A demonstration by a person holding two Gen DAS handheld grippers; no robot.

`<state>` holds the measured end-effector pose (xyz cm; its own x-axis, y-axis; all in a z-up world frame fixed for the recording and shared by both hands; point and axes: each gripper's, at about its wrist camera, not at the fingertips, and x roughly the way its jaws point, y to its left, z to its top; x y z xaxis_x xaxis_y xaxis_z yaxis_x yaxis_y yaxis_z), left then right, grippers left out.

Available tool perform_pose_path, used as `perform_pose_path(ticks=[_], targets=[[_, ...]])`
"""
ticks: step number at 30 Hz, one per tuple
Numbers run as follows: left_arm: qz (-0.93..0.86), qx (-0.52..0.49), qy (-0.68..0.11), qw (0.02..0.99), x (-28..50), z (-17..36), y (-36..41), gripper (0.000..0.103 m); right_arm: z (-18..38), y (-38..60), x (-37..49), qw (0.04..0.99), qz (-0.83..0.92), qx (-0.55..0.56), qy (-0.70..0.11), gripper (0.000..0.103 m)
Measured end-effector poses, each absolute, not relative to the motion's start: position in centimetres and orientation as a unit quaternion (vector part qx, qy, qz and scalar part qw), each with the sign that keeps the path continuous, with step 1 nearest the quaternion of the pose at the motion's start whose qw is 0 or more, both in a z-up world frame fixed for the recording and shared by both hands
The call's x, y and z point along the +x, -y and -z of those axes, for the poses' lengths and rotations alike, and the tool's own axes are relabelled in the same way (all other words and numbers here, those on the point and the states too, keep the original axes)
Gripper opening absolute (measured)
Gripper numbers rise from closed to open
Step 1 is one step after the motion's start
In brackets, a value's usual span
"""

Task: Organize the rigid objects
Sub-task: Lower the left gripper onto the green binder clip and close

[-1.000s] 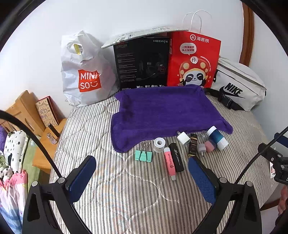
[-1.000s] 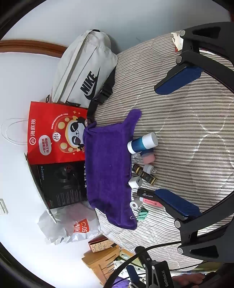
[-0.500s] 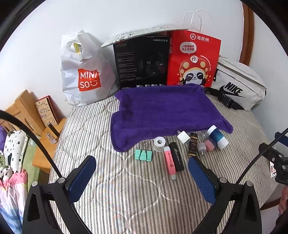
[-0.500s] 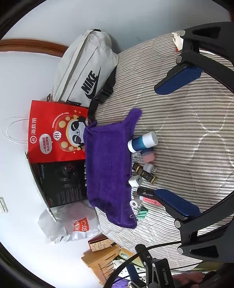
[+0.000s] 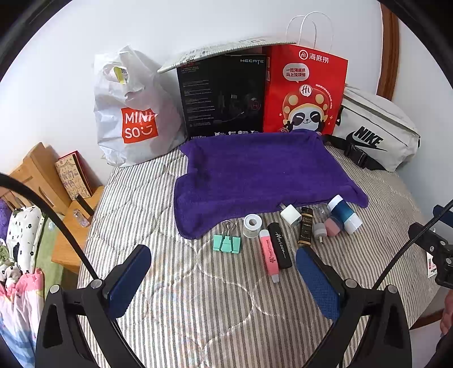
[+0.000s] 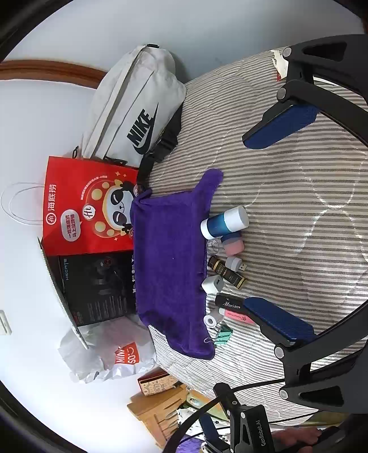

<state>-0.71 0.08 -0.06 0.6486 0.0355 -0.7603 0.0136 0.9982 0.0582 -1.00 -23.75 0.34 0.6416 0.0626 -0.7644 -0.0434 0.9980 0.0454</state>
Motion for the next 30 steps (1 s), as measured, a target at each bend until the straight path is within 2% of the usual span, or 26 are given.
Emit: perform_pose_path(ticks=[9, 24, 27, 30], targets=[[-0.01, 0.028, -0.434, 0.9, 0.7, 2.2, -1.2, 0.103, 0.7, 24.0, -0.4, 0.902, -0.033, 0.015, -0.429, 0.103], [0.007, 0.014, -0.464, 0.886, 4.6, 10.1, -3.0, 0.101, 5.1, 24.9, 1.0, 0.884, -0.03, 0.026, -0.466, 0.103], [0.019, 0.016, -0.464, 0.886, 5.5, 11.3, -2.8, 0.098, 6.0, 24.9, 1.1, 0.88, -0.031, 0.024, -0.474, 0.103], [0.03, 0.01, -0.463, 0.886, 6.1, 12.1, -2.6, 0.089, 7.0, 25.0, 1.3, 0.874, -0.029, 0.021, -0.485, 0.103]])
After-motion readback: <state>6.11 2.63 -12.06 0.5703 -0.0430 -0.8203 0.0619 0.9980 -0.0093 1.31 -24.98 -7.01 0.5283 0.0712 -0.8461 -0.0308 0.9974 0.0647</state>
